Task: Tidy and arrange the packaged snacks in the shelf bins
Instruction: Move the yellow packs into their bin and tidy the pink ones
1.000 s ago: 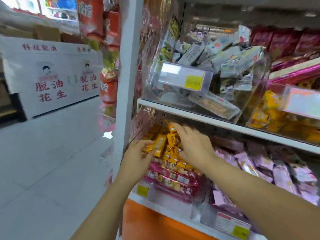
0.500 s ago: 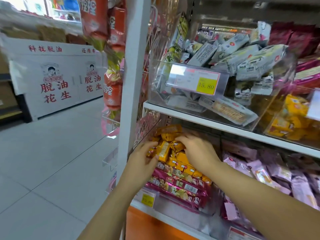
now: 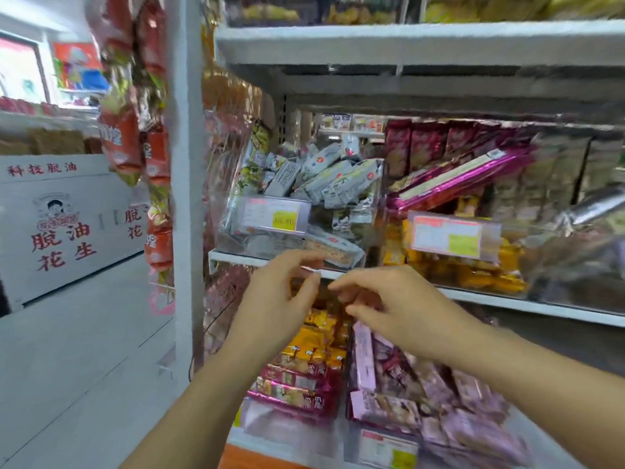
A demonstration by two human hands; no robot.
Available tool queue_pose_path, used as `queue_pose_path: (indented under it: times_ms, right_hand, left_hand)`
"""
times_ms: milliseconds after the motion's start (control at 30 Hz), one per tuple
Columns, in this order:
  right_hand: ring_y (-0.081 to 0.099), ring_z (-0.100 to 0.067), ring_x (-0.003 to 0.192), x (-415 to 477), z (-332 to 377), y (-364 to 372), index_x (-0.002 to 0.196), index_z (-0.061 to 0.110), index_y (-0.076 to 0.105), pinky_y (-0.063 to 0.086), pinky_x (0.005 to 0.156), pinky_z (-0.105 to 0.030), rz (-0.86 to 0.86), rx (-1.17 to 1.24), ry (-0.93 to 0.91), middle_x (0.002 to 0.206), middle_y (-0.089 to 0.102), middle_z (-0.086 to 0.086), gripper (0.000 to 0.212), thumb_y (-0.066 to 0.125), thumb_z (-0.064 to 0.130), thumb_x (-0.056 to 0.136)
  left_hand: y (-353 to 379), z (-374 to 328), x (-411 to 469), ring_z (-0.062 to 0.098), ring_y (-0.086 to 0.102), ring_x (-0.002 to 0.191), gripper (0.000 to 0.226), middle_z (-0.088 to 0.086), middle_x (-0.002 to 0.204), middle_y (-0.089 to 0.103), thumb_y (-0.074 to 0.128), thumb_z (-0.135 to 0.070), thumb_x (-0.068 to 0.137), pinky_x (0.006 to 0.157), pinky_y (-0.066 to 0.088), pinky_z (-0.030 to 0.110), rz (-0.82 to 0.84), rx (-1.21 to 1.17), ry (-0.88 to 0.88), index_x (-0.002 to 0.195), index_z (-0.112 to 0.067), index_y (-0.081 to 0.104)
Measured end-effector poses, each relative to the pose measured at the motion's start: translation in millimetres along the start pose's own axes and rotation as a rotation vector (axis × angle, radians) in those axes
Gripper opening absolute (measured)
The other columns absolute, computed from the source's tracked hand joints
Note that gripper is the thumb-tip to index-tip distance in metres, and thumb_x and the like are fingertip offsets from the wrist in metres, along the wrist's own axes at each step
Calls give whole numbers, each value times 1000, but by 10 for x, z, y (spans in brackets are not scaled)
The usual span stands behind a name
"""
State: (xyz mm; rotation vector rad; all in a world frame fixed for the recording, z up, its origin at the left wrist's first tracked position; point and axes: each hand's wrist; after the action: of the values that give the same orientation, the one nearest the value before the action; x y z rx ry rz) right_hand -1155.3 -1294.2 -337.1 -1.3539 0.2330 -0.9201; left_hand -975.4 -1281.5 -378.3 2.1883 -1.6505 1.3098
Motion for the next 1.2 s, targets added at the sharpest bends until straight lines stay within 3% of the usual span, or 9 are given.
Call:
queue_pose_path:
  times_ms: [233,400,500,667,767,867,933,1067,1200]
  right_hand:
    - [60,1,80,-260,-255,-1038,103,28,67,46,68,-9,-261,-33,62,88,67,15,26,67,10,85]
    - [64,-4,84,-256,-684,-1648,106,26,66,51,81,-22,-297,-177,215,93,70,8,28,68,8,84]
    - [63,-4,90,-199,-881,-1902,112,28,64,50,85,-22,-215,-283,299,99,69,10,29,67,15,86]
    - [55,-11,113,-62,-1094,-2121,128,28,54,41,96,-23,79,-534,385,125,59,7,38,60,27,90]
    - [52,-12,116,-30,-1203,-2176,132,27,52,41,97,-24,152,-529,397,131,55,6,41,59,30,92]
    - [52,-11,114,-24,-1300,-2211,132,28,51,41,96,-24,170,-483,365,130,54,8,42,60,33,91]
    - [52,-9,110,-30,-1359,-2235,132,30,51,41,93,-22,182,-440,337,129,54,10,41,59,35,91]
    - [48,-2,99,-18,-1466,-2316,131,34,49,38,84,-18,219,-350,326,123,52,14,45,61,43,88]
    - [49,-8,115,60,-1518,-2399,138,33,42,38,93,-22,280,-322,378,138,44,10,57,61,49,86]
  left_hand:
    - [202,-688,483,-9,55,97,32,-28,97,59,57,-13,92,79,42,5,14,28,217,97,-45,54]
    - [377,-920,951,-3,55,94,23,-22,98,59,55,-16,93,81,43,12,117,185,353,111,-27,65]
    - [511,-1098,1249,-2,56,90,22,-16,99,63,56,-20,94,79,46,16,226,238,390,113,-26,64]
    - [891,-1305,1757,-11,53,72,23,-14,99,60,56,-27,94,60,35,0,538,271,288,116,-26,63]
    - [1144,-1337,1971,1,57,95,33,-8,113,63,57,-26,94,77,40,3,752,285,216,127,-24,59]
    - [1348,-1250,2097,11,58,114,49,-6,130,59,58,-28,93,99,45,27,919,318,109,140,-31,45]
    - [1430,-1199,2166,15,57,118,58,-8,137,54,57,-28,92,102,45,34,903,336,95,145,-35,35]
    - [1441,-1157,2310,3,51,120,60,-9,139,51,52,-15,96,93,43,14,771,274,51,149,-30,27]
    - [1408,-1137,2377,1,56,111,56,-11,138,52,50,-13,98,82,49,13,729,200,17,147,-32,29]
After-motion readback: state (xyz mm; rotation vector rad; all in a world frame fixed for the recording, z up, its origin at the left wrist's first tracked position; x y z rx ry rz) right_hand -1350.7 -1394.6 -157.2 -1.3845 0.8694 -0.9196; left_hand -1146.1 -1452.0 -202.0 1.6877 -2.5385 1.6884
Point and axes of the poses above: each hand's wrist, its own x-axis towards the middle knuckle, its own y-axis out of the palm, z = x × y
